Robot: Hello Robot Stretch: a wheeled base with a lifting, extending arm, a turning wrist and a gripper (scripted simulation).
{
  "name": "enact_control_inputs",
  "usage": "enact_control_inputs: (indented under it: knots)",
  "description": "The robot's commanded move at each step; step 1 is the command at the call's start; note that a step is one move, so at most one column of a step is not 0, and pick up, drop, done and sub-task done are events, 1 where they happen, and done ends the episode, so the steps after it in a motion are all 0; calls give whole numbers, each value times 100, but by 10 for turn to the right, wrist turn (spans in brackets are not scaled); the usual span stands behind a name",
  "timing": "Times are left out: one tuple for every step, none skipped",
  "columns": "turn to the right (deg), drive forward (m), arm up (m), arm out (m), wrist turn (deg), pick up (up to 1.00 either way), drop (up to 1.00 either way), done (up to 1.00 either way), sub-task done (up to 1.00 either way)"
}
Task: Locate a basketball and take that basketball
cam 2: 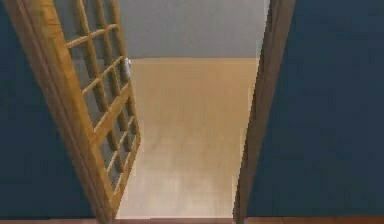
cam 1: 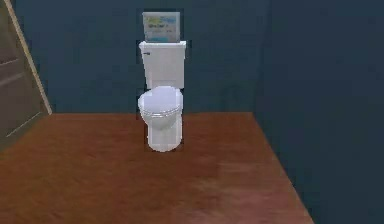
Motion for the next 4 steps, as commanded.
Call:
enact_control_inputs:
  knots:
    - [450, 0, 0, 0, 0, 0, 0, 0, 0]
    - [360, 0, 0, 0, 0, 0, 0, 0, 0]
    - [0, 100, 0, 0, 0, 0, 0, 0, 0]
    - [150, 0, 0, 0, 0, 0, 0, 0, 0]
